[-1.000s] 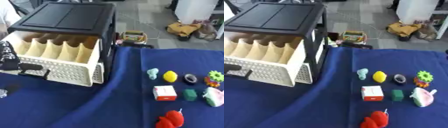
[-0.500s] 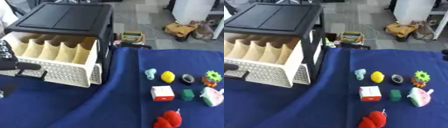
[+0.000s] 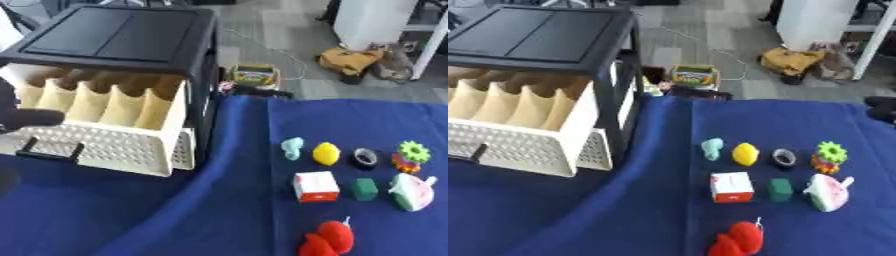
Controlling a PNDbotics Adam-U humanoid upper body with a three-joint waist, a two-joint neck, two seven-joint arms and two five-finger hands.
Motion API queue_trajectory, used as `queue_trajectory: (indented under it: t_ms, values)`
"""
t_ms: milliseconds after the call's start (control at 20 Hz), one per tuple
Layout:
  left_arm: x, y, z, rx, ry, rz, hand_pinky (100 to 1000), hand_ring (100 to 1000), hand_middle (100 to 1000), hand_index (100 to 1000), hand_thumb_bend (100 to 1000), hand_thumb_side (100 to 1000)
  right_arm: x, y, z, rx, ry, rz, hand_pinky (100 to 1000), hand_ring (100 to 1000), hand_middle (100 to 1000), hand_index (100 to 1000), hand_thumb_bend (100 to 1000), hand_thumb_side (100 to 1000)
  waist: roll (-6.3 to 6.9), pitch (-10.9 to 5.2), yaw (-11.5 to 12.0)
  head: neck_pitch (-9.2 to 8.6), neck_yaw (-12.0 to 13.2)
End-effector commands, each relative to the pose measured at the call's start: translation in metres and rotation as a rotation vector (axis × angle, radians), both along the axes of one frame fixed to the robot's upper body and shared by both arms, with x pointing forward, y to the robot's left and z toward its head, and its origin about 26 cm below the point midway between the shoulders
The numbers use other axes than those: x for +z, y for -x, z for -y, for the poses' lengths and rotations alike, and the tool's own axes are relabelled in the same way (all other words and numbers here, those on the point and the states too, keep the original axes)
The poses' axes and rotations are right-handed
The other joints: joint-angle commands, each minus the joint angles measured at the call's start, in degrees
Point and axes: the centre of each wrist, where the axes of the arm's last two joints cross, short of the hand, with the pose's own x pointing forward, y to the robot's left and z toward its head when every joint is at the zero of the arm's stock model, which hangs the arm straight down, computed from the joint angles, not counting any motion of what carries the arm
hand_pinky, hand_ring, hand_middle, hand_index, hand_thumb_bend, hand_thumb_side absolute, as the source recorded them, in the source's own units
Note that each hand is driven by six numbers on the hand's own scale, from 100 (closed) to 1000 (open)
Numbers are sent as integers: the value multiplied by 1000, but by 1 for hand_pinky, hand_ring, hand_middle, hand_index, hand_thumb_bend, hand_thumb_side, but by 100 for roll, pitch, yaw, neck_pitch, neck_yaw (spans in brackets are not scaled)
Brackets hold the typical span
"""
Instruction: Pick up objects from table and place into drawer.
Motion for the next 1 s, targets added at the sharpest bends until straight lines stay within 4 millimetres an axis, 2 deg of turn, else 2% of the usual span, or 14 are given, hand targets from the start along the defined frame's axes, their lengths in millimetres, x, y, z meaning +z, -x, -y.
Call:
queue_trajectory:
  t_ms: [50, 150, 300, 550, 700, 750, 800, 850, 900, 950, 1000]
  values:
    - [25, 13, -9, -76, 109, -112, 100, 100, 100, 803, 100, 863, 9, 4, 3, -12, 21, 33, 735, 720, 455, 854, 100, 1000, 13, -111, -12, -7, -52]
    - [33, 20, -8, -126, 148, -204, 100, 100, 100, 786, 100, 840, 9, 4, 4, -15, 20, 33, 735, 720, 455, 854, 100, 1000, 7, -105, -6, 8, -103]
    - [40, 29, -6, -218, 192, -326, 100, 100, 100, 789, 100, 874, 9, 4, 4, -18, 18, 34, 735, 720, 456, 854, 100, 1000, -12, -98, 26, 3, -207]
    - [38, 37, -7, -350, 214, -489, 100, 100, 100, 800, 100, 911, 9, 4, 4, -19, 15, 38, 735, 720, 456, 854, 100, 1000, -42, -100, 56, -38, -341]
    - [34, 38, -8, -453, 265, -564, 100, 100, 100, 849, 100, 915, 10, 4, 4, -19, 15, 46, 735, 720, 458, 853, 100, 1000, -54, -111, 39, -115, -560]
    - [33, 39, -7, -493, 284, -588, 100, 100, 100, 892, 100, 908, 10, 4, 4, -19, 15, 48, 735, 720, 458, 853, 100, 1000, -54, -112, 35, -155, -661]
    - [32, 41, -5, -546, 297, -609, 100, 100, 125, 938, 100, 883, 10, 4, 4, -19, 13, 48, 735, 720, 458, 853, 100, 1000, -56, -113, 31, -210, -810]
    - [31, 43, -2, -598, 304, -628, 100, 100, 241, 962, 148, 876, 10, 4, 4, -18, 12, 49, 735, 720, 459, 853, 100, 1000, -58, -114, 31, -253, -923]
    - [30, 44, 0, -651, 312, -644, 100, 100, 353, 976, 100, 862, 10, 4, 4, -17, 10, 50, 734, 720, 459, 853, 100, 1000, -63, -117, 32, -301, -1031]
    - [29, 45, 1, -699, 319, -663, 103, 131, 379, 979, 100, 863, 11, 4, 4, -16, 8, 51, 734, 720, 459, 853, 100, 1000, -70, -120, 36, -334, -1104]
    - [26, 45, 2, -740, 333, -689, 347, 375, 553, 1000, 100, 879, 11, 4, 3, -16, 6, 52, 734, 720, 459, 854, 100, 1000, -78, -122, 40, -371, -1154]
